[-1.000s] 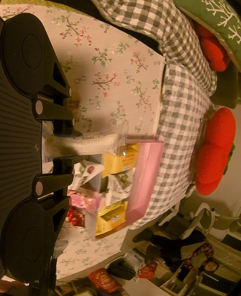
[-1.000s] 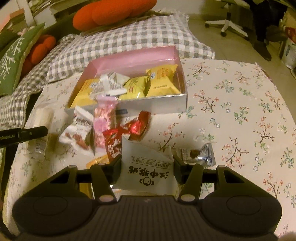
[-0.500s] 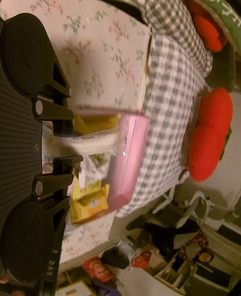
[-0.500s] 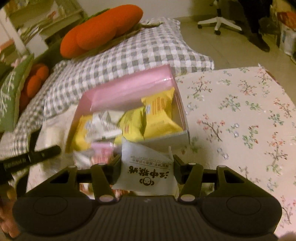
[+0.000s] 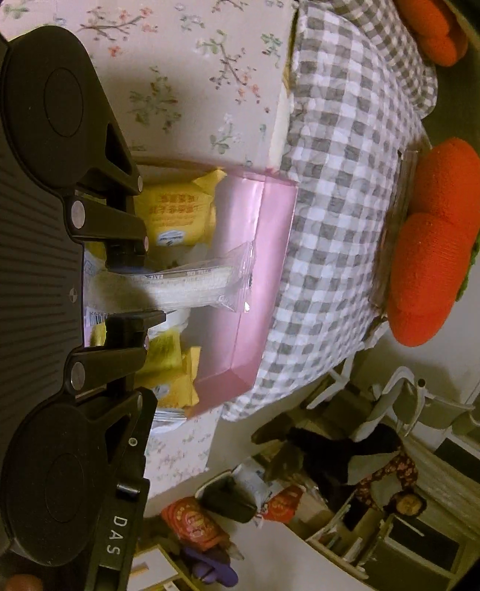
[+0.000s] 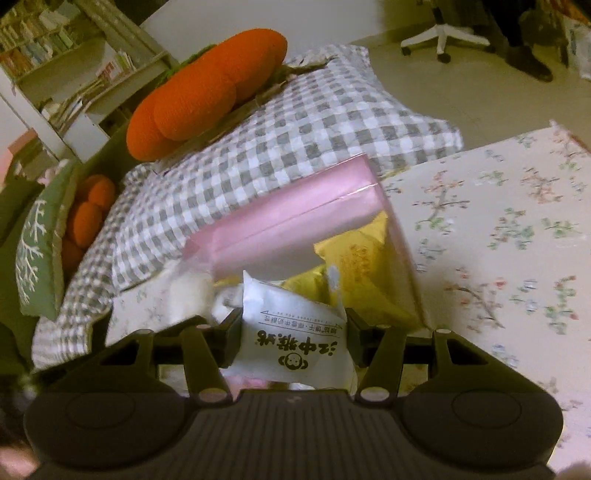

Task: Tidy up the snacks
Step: 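Carry the stick and the white bag into the box, then release both items in the box and withdraw both tools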

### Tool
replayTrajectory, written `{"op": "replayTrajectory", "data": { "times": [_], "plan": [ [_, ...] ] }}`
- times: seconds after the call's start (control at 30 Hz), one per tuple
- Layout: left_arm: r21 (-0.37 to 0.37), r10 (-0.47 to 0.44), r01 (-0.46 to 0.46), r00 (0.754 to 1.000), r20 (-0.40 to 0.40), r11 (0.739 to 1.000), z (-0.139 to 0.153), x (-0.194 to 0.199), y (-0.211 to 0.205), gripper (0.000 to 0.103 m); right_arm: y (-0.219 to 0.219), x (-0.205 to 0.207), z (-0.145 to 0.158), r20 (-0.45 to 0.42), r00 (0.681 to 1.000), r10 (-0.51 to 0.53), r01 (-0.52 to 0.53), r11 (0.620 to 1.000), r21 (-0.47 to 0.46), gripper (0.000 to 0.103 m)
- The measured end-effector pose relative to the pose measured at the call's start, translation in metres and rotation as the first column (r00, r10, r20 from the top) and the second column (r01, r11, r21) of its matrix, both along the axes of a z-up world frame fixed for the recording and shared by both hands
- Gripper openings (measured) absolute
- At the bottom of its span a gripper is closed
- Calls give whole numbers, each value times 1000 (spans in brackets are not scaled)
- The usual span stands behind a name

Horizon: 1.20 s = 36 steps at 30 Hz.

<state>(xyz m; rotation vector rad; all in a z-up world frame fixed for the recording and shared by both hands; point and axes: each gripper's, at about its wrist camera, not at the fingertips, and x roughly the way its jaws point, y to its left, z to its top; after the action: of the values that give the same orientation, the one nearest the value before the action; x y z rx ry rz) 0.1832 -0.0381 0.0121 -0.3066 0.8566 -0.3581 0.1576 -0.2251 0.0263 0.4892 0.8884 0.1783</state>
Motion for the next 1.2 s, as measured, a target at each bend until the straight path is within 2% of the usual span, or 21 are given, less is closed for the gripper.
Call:
{"op": "replayTrajectory", "data": {
  "times": [0.27, 0.5, 0.57, 0.63, 0.7, 0.9, 1.0, 1.07, 1.2],
  "plan": [
    [-2, 24, -24, 1000, 3, 1000, -16, 16, 4, 17, 1, 16, -11, -1, 1000, -9, 9, 1000, 29, 52],
    [11, 33, -34, 997, 70, 999, -16, 19, 0, 17, 1, 22, -14, 33, 998, -53, 51, 997, 50, 54],
    [24, 38, -41, 992, 123, 999, -9, 16, -1, 18, -1, 20, -11, 64, 994, -92, 87, 993, 73, 59],
    [8, 21, -22, 986, 166, 1000, 3, 12, -3, 22, -3, 15, -5, 96, 988, -118, 111, 991, 80, 74],
    [-3, 12, -12, 982, 187, 1000, 13, 6, -4, 28, -3, 11, 3, 122, 986, -116, 110, 992, 56, 75],
    [42, 28, -35, 989, 145, 999, 20, -2, 2, 30, -11, 5, 11, 101, 987, -127, 123, 991, 46, 76],
    [71, 45, -54, 991, 129, 996, 20, -11, 14, 30, -19, 1, 16, 125, 980, -154, 149, 988, 48, 77],
    [52, 70, -76, 993, 98, 996, 20, -15, 24, 30, -25, -1, 18, 140, 973, -184, 176, 982, 69, 78],
    [31, 111, -114, 992, 65, 993, 19, -23, 41, 30, -28, 2, 14, 104, 976, -189, 179, 979, 93, 79]
  ]
}}
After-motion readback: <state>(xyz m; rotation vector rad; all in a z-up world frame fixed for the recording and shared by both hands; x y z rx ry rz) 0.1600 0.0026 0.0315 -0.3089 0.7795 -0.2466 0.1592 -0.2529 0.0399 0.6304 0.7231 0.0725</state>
